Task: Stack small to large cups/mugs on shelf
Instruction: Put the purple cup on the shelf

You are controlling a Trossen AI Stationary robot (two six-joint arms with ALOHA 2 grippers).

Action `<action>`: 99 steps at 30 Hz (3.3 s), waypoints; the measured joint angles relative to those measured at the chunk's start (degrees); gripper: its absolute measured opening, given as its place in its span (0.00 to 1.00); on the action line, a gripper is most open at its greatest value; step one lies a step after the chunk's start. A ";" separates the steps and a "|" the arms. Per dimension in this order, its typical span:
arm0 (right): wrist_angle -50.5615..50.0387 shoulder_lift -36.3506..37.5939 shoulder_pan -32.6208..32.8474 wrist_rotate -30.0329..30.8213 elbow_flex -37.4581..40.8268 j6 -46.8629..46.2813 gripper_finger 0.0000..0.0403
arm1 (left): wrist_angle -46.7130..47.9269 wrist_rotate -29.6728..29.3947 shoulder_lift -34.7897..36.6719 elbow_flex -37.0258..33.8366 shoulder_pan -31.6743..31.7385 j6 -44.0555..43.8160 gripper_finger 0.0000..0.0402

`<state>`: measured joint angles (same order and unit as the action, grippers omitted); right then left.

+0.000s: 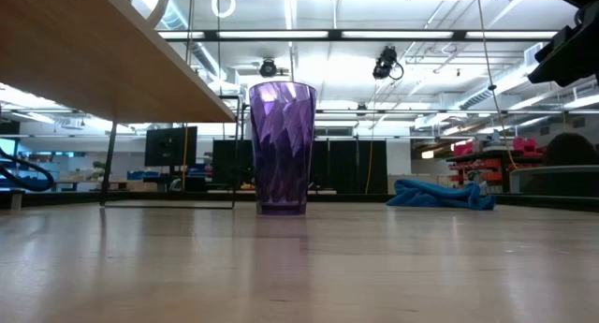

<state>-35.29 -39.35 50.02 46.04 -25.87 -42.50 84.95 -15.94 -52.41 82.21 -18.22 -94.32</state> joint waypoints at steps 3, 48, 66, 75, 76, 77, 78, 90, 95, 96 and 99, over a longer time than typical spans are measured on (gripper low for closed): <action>0.01 0.00 0.00 0.12 0.00 0.07 0.21 | -5.03 -5.33 0.77 0.02 0.04 3.33 0.34; -0.42 0.02 -0.02 0.00 0.00 0.66 0.21 | -53.73 18.74 -24.57 0.00 33.29 50.92 0.20; -1.09 0.04 -0.02 0.02 0.02 0.66 0.21 | -25.44 23.90 -43.39 21.22 30.01 58.22 0.16; -1.36 0.03 -0.02 0.00 0.02 0.24 0.21 | -7.89 23.70 -56.46 37.00 29.55 60.52 0.16; -1.40 0.04 -0.02 0.02 0.02 0.24 0.21 | -8.05 24.84 -57.41 37.50 29.39 60.54 0.16; -1.44 0.02 -0.02 0.00 0.02 0.24 0.21 | -8.01 25.68 -58.19 37.73 29.20 60.55 0.16; -1.59 0.04 -0.02 0.00 0.02 0.24 0.21 | -7.64 26.10 -58.94 37.81 28.96 60.57 0.16; -1.99 0.02 -0.01 0.00 0.02 0.16 0.21 | -1.19 19.95 -62.89 37.83 28.37 64.06 0.16; -1.98 0.02 -0.01 0.00 0.02 0.15 0.21 | -1.96 19.53 -63.52 37.83 28.30 64.15 0.17; -1.99 0.02 -0.01 0.00 0.02 0.15 0.21 | -2.31 19.31 -63.83 37.88 28.24 64.15 0.17; -1.98 0.02 -0.02 0.00 0.02 0.15 0.21 | -2.25 18.10 -64.54 37.80 28.22 64.96 0.17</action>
<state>-37.26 -39.33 50.00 46.04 -25.85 -42.35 82.70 2.16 -116.95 120.02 10.00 -29.36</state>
